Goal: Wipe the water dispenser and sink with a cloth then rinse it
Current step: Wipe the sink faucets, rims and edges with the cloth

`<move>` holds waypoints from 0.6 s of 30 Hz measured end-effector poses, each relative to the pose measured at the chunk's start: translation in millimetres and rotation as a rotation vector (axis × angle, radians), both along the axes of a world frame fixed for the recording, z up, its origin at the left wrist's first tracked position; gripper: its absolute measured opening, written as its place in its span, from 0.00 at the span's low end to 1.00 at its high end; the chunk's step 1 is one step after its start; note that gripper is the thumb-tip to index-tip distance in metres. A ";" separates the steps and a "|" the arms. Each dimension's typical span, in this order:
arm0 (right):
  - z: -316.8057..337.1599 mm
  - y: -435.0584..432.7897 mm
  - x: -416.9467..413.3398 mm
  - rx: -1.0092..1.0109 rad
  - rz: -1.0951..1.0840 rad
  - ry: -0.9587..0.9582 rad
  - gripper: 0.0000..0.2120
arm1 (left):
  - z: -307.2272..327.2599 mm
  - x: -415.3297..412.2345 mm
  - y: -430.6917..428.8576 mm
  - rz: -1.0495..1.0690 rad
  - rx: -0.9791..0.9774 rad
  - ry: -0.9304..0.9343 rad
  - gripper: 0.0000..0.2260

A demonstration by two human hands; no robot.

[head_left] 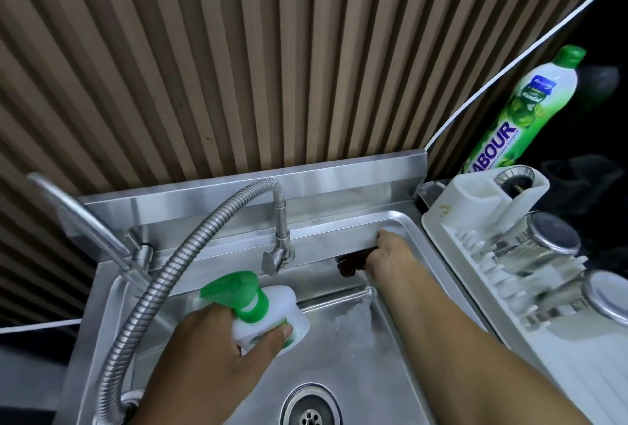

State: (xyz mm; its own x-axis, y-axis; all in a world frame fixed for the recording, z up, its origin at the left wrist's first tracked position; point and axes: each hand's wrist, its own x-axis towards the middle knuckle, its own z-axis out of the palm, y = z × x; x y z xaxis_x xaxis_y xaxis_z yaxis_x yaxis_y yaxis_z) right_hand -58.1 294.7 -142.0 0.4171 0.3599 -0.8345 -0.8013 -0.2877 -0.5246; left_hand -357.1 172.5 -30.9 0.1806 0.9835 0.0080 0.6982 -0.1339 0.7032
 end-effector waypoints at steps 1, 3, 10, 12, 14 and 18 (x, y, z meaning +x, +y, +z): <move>21.2 -9.8 -7.1 0.068 -0.007 -0.006 0.06 | 0.3 -0.4 -0.6 0.001 -0.003 0.009 0.19; 53.3 -18.6 -12.8 0.118 0.114 -0.057 0.09 | 2.3 -1.4 -1.0 0.011 -0.021 0.022 0.19; 81.5 -53.9 2.9 0.320 0.021 -0.307 0.16 | 5.3 -2.9 -2.3 -0.006 -0.034 0.009 0.24; 92.6 -65.0 14.0 0.362 -0.036 -0.336 0.08 | 10.2 1.2 -3.1 -0.014 -0.045 0.006 0.20; 105.4 -73.7 22.7 0.350 -0.044 -0.371 0.08 | 15.0 8.6 -2.9 0.006 -0.059 0.002 0.19; 113.1 -85.5 34.9 0.223 0.099 -0.955 0.10 | 20.0 39.6 6.6 0.049 -0.058 -0.031 0.19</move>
State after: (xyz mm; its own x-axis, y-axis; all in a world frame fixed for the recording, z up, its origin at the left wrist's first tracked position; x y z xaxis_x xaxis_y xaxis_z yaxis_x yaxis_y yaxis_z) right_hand -23.2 209.3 -28.9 0.8398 0.5382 -0.0710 0.0100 -0.1462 -0.9892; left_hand -317.5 179.1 -10.9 0.1329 0.9902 -0.0440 0.6807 -0.0589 0.7302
